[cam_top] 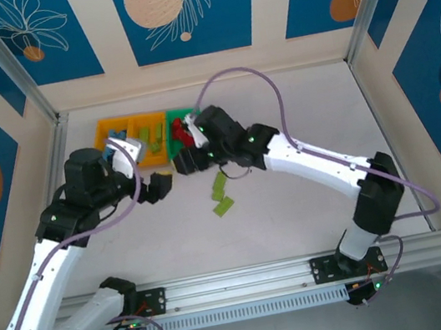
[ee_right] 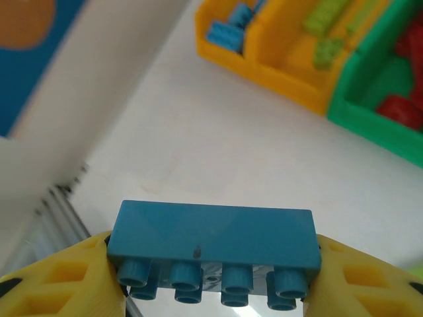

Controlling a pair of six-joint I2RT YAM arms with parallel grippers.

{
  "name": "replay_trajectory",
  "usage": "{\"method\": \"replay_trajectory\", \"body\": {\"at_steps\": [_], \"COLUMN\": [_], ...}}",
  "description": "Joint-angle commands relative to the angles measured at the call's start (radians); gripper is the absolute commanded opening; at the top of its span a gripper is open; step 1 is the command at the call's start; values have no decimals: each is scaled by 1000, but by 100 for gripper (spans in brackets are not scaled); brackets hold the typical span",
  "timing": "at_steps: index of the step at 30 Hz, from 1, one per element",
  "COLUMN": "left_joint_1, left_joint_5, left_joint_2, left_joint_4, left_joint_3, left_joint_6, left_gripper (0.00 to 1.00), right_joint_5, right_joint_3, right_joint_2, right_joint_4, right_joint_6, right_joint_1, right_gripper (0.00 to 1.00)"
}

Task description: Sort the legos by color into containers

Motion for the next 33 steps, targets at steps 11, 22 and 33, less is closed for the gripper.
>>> {"method": "replay_trajectory", "body": {"at_steps": [11, 22, 33], "left_joint_1": [59, 20, 22], "left_joint_5": [285, 184, 159], "left_joint_2": [136, 349, 351], "left_joint_4": [491, 719, 577], "left_joint_3": [-160, -138, -74], "left_joint_6": [-146, -326, -340], "left_gripper": [98, 65, 9], "right_joint_5": [-528, -562, -494], "right_joint_3": [201, 147, 146], "right_joint_2": [115, 82, 55], "right_joint_4": [-175, -17, -87], "right_joint_6": [537, 719, 645], "right_joint_1": [-169, -183, -201], "right_gripper": [44, 45, 80]}}
